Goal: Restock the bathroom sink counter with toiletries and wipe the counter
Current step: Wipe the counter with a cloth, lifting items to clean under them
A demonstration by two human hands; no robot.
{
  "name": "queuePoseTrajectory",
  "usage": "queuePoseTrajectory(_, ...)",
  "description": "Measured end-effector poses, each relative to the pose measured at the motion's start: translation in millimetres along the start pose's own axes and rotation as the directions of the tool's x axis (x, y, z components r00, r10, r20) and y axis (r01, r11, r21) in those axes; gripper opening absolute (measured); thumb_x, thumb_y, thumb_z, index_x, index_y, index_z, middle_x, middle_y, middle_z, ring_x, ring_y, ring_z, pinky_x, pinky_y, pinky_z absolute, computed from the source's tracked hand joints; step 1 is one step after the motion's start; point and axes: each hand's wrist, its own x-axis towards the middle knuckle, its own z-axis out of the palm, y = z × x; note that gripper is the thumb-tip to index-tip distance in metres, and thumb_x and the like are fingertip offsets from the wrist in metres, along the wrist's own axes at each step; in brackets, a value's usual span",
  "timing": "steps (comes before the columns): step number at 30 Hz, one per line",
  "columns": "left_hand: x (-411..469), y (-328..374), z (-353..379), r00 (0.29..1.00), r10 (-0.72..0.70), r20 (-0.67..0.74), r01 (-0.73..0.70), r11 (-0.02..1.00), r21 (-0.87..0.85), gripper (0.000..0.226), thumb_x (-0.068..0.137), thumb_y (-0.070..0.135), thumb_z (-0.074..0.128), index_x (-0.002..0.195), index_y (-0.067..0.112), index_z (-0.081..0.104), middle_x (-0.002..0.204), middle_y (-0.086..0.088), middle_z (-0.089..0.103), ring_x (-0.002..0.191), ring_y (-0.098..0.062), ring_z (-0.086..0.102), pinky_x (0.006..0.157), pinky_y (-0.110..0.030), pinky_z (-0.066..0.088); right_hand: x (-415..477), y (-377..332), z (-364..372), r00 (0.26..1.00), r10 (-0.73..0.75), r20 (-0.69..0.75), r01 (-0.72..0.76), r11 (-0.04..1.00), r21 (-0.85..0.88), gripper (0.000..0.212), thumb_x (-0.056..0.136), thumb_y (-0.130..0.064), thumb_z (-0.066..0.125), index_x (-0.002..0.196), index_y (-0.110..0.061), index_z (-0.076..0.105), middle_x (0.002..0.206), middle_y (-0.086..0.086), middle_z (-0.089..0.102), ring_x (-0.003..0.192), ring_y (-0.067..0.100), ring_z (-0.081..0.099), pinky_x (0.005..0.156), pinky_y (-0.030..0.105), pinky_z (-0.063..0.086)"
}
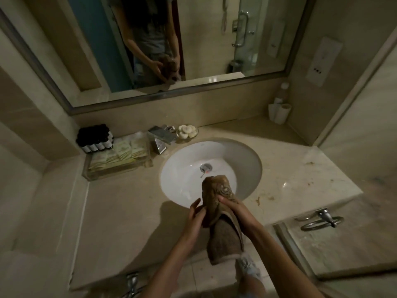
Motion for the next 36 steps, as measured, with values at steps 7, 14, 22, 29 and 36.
queuePoseTrajectory(7,-7,42,31,0.968,0.007,0.252,0.004,0.999,-0.044,0.041,0.091,0.036,0.056,0.130,0.028,0.049,0.122,0.003,0.061,0.104,-0.009,0.061,0.070,-0.022,0.054,-35,-30,-11,0.982,-0.095,-0.162,0.117,0.984,0.132,0.054,0.079,-0.033,0.066,0.123,-0.002,0.059,0.114,0.023,0.066,0.103,0.039,0.064,0.082,0.041,0.056)
queuePoseTrajectory(14,-8,58,83,0.899,0.020,0.438,-0.030,0.999,0.017,0.063,0.073,0.031,0.073,0.129,0.014,0.050,0.120,-0.007,0.063,0.103,-0.018,0.064,0.081,-0.029,0.056,-89,-51,-36,0.883,-0.211,-0.419,0.318,0.926,0.205,0.040,0.082,-0.022,0.062,0.117,-0.003,0.061,0.104,0.018,0.071,0.092,0.030,0.070,0.070,0.033,0.057)
queuePoseTrajectory(22,-34,52,156,0.735,-0.043,0.676,-0.029,0.995,0.095,0.073,0.067,0.033,0.078,0.128,0.024,0.040,0.119,-0.002,0.060,0.101,-0.016,0.065,0.078,-0.031,0.057,-163,-51,-71,0.692,-0.227,-0.685,0.429,0.893,0.137,0.030,0.084,-0.024,0.061,0.112,-0.013,0.061,0.105,0.014,0.070,0.091,0.024,0.070,0.076,0.032,0.058)
queuePoseTrajectory(29,-85,9,166,0.628,-0.116,0.769,-0.048,0.981,0.188,0.077,0.061,0.043,0.085,0.128,0.023,0.054,0.119,-0.001,0.067,0.106,-0.019,0.067,0.088,-0.036,0.055,-229,-7,-72,0.600,-0.223,-0.768,0.419,0.906,0.065,0.020,0.095,-0.010,0.050,0.110,-0.008,0.064,0.087,0.000,0.075,0.082,0.013,0.071,0.070,0.022,0.055)
queuePoseTrajectory(36,-139,-26,107,0.749,-0.112,0.653,-0.026,0.980,0.198,0.091,0.047,0.051,0.086,0.126,0.017,0.057,0.117,-0.004,0.068,0.105,-0.020,0.067,0.091,-0.037,0.055,-269,40,-25,0.611,-0.236,-0.755,0.359,0.933,-0.001,0.020,0.093,-0.010,0.054,0.109,-0.015,0.065,0.095,0.000,0.073,0.089,0.013,0.070,0.074,0.022,0.055)
